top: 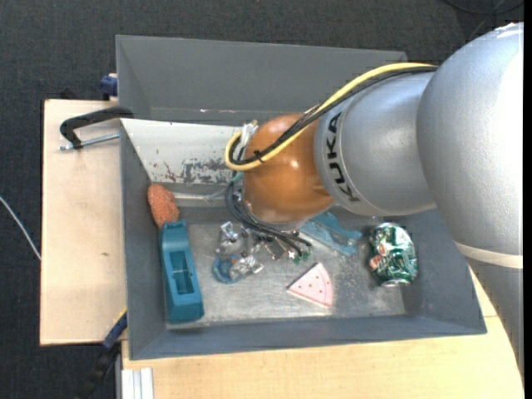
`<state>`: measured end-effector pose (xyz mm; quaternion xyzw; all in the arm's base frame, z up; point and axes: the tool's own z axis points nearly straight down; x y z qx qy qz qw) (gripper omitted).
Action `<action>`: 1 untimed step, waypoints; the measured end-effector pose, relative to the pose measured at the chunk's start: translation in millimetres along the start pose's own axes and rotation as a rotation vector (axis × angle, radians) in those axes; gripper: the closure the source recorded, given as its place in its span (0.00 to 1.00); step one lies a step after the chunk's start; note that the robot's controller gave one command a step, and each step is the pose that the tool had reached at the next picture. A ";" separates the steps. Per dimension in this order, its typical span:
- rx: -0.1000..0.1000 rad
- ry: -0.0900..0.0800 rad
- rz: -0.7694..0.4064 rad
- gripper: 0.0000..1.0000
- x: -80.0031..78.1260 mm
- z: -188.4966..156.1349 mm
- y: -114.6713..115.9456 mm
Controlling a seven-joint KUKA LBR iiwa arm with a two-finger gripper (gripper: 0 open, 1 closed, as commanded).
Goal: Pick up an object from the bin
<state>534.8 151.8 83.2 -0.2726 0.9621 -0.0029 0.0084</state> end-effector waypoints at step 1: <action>-0.007 0.001 0.003 1.00 9.5 -171.1 -1.5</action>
Offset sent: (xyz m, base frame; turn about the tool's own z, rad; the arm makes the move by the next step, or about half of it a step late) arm 0.0000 0.0000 0.0000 0.0000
